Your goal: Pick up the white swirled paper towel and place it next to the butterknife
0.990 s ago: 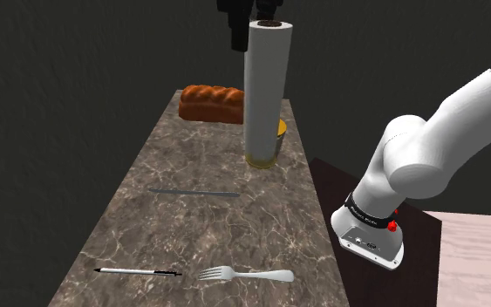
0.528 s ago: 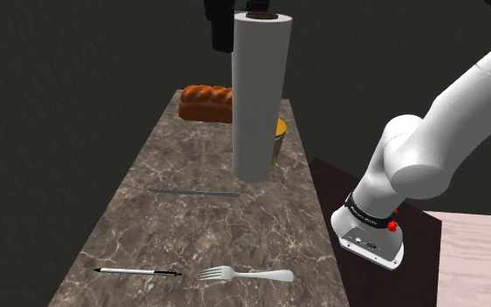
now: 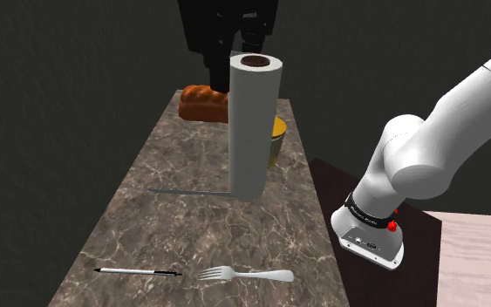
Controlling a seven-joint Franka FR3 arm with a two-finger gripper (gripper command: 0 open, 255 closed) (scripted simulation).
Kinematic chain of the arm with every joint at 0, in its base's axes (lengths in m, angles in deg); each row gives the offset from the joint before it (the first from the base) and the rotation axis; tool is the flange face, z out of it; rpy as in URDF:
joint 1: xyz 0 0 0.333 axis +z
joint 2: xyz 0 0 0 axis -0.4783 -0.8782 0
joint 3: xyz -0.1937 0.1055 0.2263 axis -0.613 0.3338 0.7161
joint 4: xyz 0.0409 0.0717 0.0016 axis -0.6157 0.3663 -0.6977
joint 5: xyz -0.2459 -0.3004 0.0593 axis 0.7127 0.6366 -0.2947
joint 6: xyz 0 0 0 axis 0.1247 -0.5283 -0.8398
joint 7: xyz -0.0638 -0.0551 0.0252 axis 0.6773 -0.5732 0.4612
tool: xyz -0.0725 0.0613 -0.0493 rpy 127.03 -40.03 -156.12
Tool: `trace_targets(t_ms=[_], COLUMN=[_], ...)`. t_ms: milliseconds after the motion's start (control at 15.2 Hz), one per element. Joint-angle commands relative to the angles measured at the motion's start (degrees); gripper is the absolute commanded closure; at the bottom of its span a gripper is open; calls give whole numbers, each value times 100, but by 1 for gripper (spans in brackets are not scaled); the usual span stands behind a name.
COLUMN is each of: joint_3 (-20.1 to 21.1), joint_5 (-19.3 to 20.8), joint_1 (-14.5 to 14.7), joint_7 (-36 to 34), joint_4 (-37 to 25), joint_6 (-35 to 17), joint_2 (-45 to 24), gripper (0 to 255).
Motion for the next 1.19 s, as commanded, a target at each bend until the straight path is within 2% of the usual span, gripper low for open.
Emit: trace_targets(t_ms=[0, 1122], joint_3=[-17, 18], joint_5=[-35, -237], joint_1=[13, 123], joint_7=[37, 222], joint_4=[235, 1911], joint_6=[-153, -1435], joint_2=[91, 511], gripper=[255, 255])
